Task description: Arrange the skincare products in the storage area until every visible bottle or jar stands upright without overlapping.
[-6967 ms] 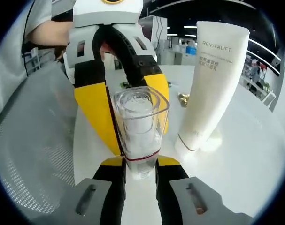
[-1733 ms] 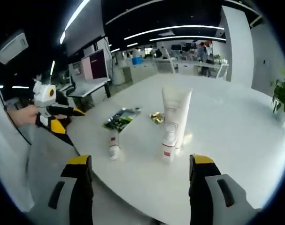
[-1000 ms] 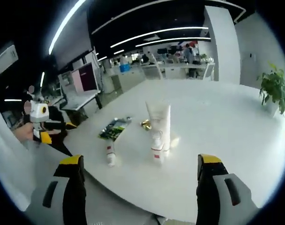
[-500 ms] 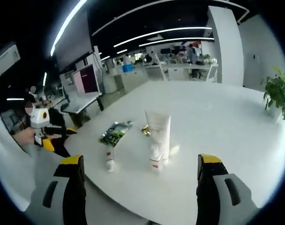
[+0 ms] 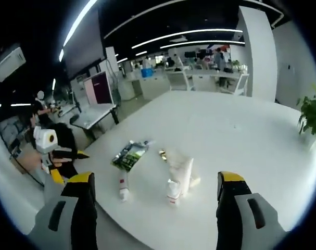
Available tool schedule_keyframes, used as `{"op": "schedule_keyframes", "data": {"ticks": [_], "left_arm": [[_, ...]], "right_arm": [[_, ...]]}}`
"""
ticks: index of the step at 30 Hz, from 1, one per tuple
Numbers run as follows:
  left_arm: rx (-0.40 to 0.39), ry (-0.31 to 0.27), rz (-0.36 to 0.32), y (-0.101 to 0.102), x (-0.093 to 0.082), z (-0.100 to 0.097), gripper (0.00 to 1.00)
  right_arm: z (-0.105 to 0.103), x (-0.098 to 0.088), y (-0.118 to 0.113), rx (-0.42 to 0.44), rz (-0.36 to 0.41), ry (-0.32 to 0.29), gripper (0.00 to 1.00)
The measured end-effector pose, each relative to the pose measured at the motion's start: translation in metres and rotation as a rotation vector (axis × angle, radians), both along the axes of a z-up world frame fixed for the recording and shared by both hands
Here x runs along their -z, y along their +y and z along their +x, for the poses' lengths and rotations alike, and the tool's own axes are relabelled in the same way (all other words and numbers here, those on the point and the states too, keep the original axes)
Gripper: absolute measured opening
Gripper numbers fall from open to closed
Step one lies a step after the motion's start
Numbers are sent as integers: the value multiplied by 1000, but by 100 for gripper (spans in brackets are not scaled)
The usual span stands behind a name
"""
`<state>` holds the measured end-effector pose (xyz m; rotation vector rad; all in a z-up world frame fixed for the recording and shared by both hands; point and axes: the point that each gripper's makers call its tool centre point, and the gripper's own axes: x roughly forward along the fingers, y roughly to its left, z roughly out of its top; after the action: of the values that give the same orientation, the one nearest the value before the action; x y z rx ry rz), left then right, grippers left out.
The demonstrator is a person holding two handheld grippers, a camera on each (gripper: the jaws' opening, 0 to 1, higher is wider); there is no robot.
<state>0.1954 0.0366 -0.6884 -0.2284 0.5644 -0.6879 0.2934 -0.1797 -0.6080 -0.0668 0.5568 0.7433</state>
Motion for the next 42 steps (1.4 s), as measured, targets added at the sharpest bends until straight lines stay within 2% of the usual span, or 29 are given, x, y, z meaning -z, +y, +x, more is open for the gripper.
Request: {"op": "schedule_keyframes", "data": {"ticks": [5,11,19,24,32,42], "left_arm": [[-2,-1,-4,-1,1,-4,99],[2,2,-3,-1,0,-6,98],[6,7,2,-1,2,-5,97],[2,12,1,0,3,-4,96],[-13,30,-2,3,6,-2,95],[-23,63,2,6,13,2,93]], "right_arm": [[6,-17,18,-50,-58,-20,97],[28,-38,30,-104,-141,-37,95],[53,-39,30,-168,-248,3,92],[67,-40,31,-179,-262,24,90],[100,-29,22,-171,-275,75,86],[132,4,19,-202,-350,144,82]]}}
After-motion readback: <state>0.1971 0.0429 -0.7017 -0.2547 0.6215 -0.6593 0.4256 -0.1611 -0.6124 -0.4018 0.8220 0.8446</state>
